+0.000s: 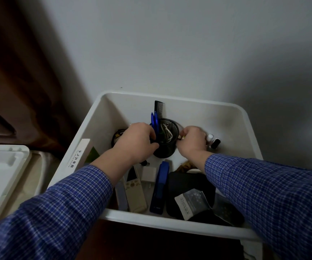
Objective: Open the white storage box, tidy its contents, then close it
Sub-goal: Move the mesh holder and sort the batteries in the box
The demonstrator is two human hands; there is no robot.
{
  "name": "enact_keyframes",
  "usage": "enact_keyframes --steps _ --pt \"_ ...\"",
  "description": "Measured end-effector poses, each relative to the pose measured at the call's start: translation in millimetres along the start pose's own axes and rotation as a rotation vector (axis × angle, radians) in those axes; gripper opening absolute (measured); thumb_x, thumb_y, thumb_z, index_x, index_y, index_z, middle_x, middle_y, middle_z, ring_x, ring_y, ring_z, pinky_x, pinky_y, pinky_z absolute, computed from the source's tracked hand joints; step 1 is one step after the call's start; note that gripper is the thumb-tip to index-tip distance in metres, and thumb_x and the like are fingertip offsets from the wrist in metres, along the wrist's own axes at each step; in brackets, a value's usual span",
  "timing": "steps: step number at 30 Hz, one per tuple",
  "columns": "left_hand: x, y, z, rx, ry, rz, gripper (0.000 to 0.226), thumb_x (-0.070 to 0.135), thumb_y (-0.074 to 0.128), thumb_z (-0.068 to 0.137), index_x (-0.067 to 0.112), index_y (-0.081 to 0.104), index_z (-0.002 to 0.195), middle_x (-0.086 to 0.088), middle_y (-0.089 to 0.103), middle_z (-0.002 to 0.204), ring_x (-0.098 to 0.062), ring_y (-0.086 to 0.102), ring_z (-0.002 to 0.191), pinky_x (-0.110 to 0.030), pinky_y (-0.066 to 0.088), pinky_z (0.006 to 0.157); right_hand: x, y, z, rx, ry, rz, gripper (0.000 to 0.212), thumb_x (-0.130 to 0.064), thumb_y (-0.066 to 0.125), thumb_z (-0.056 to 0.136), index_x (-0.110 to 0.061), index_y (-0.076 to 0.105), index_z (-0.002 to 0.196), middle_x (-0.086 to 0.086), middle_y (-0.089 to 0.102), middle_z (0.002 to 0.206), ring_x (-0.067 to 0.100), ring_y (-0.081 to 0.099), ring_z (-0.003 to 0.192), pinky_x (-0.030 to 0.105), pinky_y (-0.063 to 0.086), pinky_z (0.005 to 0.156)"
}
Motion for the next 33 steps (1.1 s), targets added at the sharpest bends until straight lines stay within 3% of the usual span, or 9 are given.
enact_keyframes --steps 6,12,17,21,27,30,33 --pt "2 3 0 -0.072 0.022 -0.037 0.023 0.034 0.073 0.088 0.019 0.072 0.105 0.006 0.064 0.087 -0.007 0.060 0.075 -0.020 0.047 0.062 3 -2 -1 0.046 0.013 0.008 0.015 -0.009 0.074 0.080 -0.019 0.072 0.091 -0.002 0.061 0.080 0.017 0.056 0.072 0.022 0.041 0.064" --pt "1 -5 -3 -0.115 -0.007 -0.041 0.019 0.035 0.080 0.080 0.023 0.076 0.093 0.007 0.069 0.082 -0.007 0.065 0.072 -0.023 0.055 0.064 3 -7 -3 0.033 0.020 -0.019 0.020 0.000 0.070 0.080 -0.018 0.073 0.089 -0.001 0.061 0.082 0.016 0.055 0.072 0.022 0.043 0.068" --pt "-6 -20 -10 -0.249 -0.037 0.026 0.015 0.037 0.083 0.074 0.024 0.078 0.078 0.009 0.072 0.073 -0.006 0.067 0.070 -0.025 0.056 0.062 4 -11 -5 -0.064 0.009 -0.046 0.016 -0.007 0.077 0.080 -0.020 0.068 0.082 -0.010 0.053 0.068 0.003 0.049 0.061 0.011 0.031 0.051" --pt "-17 -30 -18 -0.200 -0.084 0.058 0.030 0.035 0.079 0.076 0.014 0.071 0.056 0.006 0.054 0.043 -0.004 0.048 0.040 -0.019 0.041 0.044 3 -15 -8 -0.131 -0.026 -0.092 0.013 -0.009 0.077 0.079 -0.018 0.068 0.081 -0.004 0.060 0.076 0.019 0.062 0.079 0.019 0.043 0.066" --pt "-20 -31 -19 -0.155 -0.167 0.017 0.030 0.029 0.078 0.077 0.009 0.072 0.056 -0.006 0.064 0.052 -0.013 0.057 0.047 -0.030 0.052 0.051 2 -13 -11 -0.145 -0.035 -0.107 0.014 -0.010 0.075 0.080 -0.021 0.066 0.080 0.000 0.064 0.083 0.020 0.063 0.082 0.021 0.046 0.070" --pt "-20 -25 -16 -0.110 -0.191 0.063 0.024 0.024 0.075 0.078 0.011 0.063 0.061 -0.003 0.059 0.059 -0.019 0.059 0.059 -0.027 0.043 0.048 2 -14 -11 -0.145 -0.039 -0.101 0.017 -0.010 0.075 0.081 -0.022 0.063 0.076 -0.005 0.059 0.077 0.018 0.060 0.078 0.021 0.045 0.069" --pt "-21 -23 -13 -0.024 -0.220 0.039 0.012 0.016 0.068 0.080 0.011 0.056 0.080 -0.006 0.061 0.082 -0.024 0.058 0.073 -0.029 0.041 0.057 3 -15 -10 -0.153 -0.049 -0.099 0.016 -0.011 0.075 0.082 -0.022 0.064 0.079 -0.006 0.057 0.074 0.018 0.060 0.077 0.022 0.046 0.070"
Point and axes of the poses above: each hand's wrist, its own z-axis towards the middle knuckle, its own y-axis out of the palm, x = y × z, the point moved 1 cm from there along z, towards the middle knuckle
